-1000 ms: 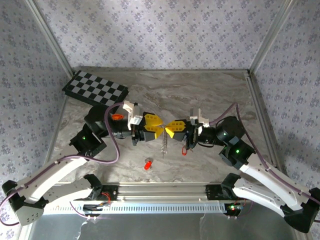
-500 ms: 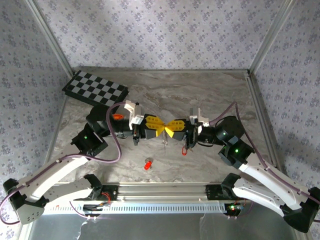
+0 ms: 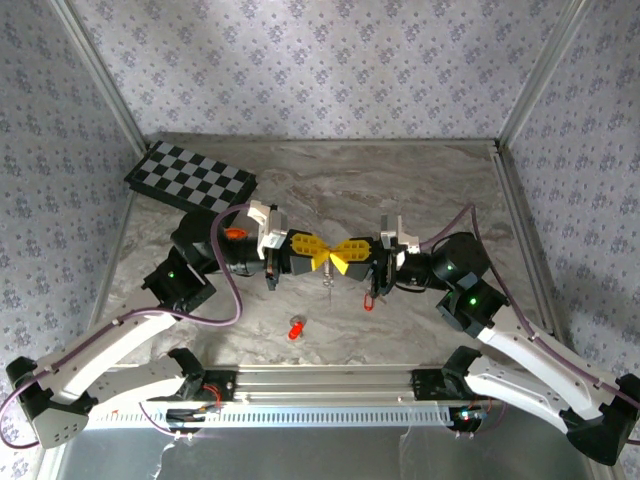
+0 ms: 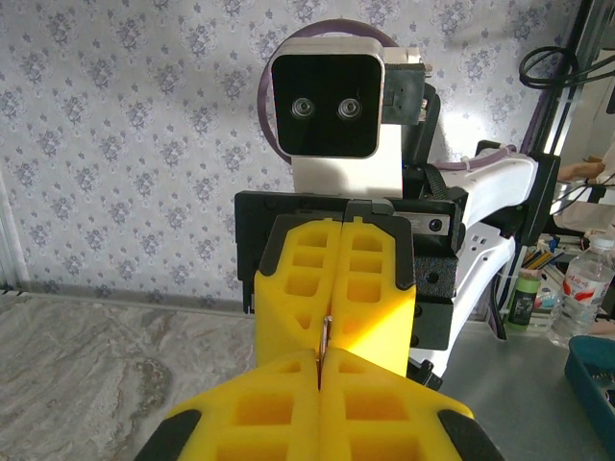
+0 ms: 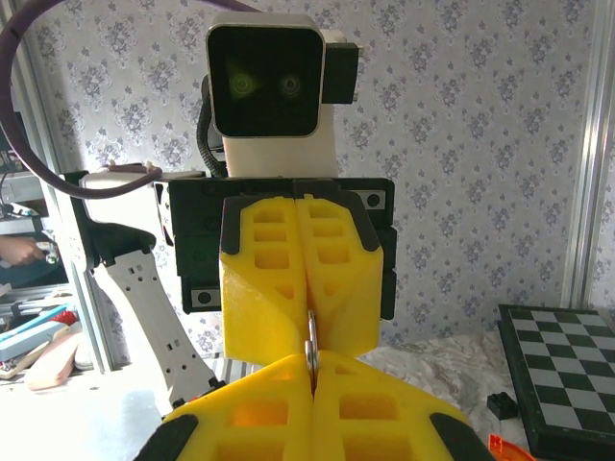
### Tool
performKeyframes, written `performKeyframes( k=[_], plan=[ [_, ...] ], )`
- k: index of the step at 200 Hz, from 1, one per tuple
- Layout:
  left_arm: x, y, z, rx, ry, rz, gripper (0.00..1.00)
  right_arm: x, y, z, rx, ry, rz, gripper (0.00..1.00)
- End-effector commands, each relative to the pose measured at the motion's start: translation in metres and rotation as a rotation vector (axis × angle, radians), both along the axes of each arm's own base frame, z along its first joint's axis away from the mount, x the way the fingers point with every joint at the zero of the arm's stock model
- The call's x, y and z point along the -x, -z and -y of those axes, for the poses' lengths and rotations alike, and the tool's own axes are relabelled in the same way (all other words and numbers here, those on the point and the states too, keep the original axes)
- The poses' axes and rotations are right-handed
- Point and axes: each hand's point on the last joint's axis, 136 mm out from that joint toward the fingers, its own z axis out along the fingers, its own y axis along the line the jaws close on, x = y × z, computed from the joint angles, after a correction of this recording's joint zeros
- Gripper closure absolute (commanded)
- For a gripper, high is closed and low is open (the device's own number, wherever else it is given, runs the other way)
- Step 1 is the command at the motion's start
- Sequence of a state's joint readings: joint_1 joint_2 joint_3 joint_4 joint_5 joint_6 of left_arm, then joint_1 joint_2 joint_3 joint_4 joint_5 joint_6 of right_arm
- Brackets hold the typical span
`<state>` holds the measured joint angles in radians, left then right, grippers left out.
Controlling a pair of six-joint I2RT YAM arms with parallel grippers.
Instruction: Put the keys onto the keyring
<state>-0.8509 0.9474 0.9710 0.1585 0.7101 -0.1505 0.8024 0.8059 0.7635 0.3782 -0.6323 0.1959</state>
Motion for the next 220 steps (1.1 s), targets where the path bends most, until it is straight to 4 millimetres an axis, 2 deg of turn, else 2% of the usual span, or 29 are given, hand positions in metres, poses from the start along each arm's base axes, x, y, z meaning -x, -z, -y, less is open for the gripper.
performKeyframes(
  k=[1, 25, 34, 62, 74, 99, 131, 161, 194, 220],
  plan=[
    [0.007, -0.01, -0.005, 0.023, 0.001, 0.04, 1.0, -0.006, -0.002, 0.003, 0.003, 0.037, -0.02, 0.94],
    [-0.006, 0.003, -0.009, -0.026, -0.096, 0.056, 1.0, -0.013, 0.009, 0.006, 0.074, 0.09, -0.089, 0.55],
    [-0.012, 0.009, -0.011, -0.051, -0.133, 0.057, 1.0, -0.016, 0.013, 0.009, 0.108, 0.117, -0.128, 0.44],
    [-0.027, 0.028, -0.018, -0.112, -0.227, 0.048, 1.0, -0.022, 0.026, 0.021, 0.197, 0.187, -0.246, 0.26],
    [-0.035, 0.036, -0.022, -0.135, -0.266, 0.027, 1.0, -0.028, 0.038, 0.028, 0.246, 0.233, -0.319, 0.2],
    [-0.045, 0.056, -0.031, -0.175, -0.326, -0.018, 1.0, -0.048, 0.07, 0.045, 0.352, 0.365, -0.48, 0.16],
    [-0.049, 0.072, -0.041, -0.195, -0.363, -0.059, 1.0, -0.076, 0.128, 0.072, 0.498, 0.531, -0.733, 0.13],
    [-0.051, 0.083, -0.046, -0.205, -0.371, -0.089, 1.0, -0.091, 0.185, 0.094, 0.636, 0.625, -0.97, 0.15],
    [-0.054, 0.1, -0.047, -0.216, -0.361, -0.132, 1.0, -0.103, 0.232, 0.098, 0.729, 0.625, -1.147, 0.19],
    [-0.056, 0.108, -0.048, -0.222, -0.354, -0.147, 1.0, -0.11, 0.264, 0.094, 0.833, 0.589, -1.215, 0.22]
  ],
)
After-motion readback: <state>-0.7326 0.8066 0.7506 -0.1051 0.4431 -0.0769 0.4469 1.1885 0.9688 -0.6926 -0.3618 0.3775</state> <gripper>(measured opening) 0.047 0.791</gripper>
